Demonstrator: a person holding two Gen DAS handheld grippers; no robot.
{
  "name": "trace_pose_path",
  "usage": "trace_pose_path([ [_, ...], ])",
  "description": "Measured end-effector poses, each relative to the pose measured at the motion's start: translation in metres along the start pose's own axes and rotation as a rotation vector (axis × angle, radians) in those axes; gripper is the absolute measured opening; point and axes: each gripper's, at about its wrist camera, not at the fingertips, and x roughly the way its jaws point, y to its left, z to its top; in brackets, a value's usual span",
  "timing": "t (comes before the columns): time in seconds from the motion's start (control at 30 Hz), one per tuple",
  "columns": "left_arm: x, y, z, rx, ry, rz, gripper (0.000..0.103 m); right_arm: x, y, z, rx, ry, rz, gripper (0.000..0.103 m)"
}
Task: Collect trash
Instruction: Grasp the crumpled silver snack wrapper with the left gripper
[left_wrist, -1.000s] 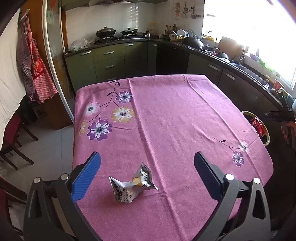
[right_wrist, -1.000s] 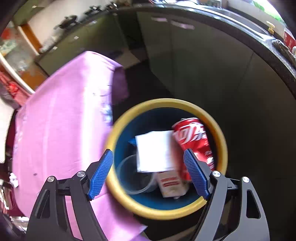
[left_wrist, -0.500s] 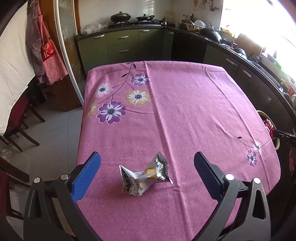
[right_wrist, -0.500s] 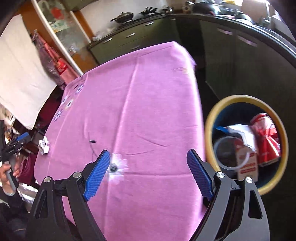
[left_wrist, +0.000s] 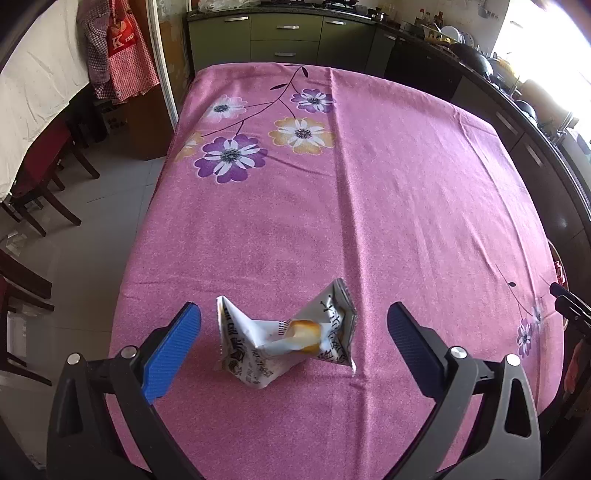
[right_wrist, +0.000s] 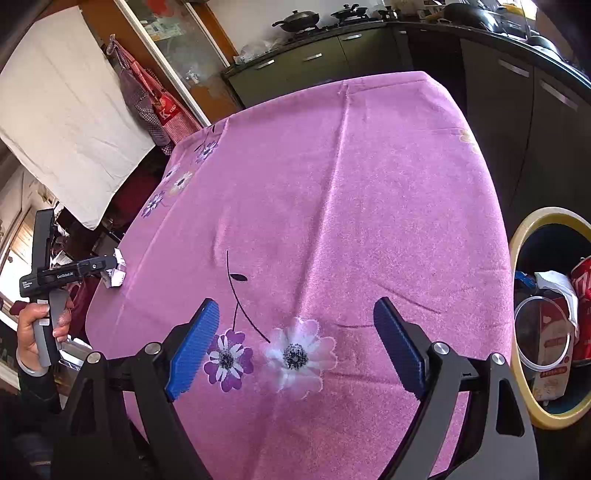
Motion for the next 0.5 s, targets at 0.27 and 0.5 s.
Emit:
trace_pose_path([
  [0.27,0.015,-0.003,-0.002,-0.002,0.032,0.028,0.096,0.001,0.003,-0.001,-0.021,0.002,0.022,0.085],
  [0.5,0.014,0.003,-0.004,-0.005,0.035,0.027,0.096,0.002,0.007,-0.002,-0.032,0.007,0.029,0.086],
])
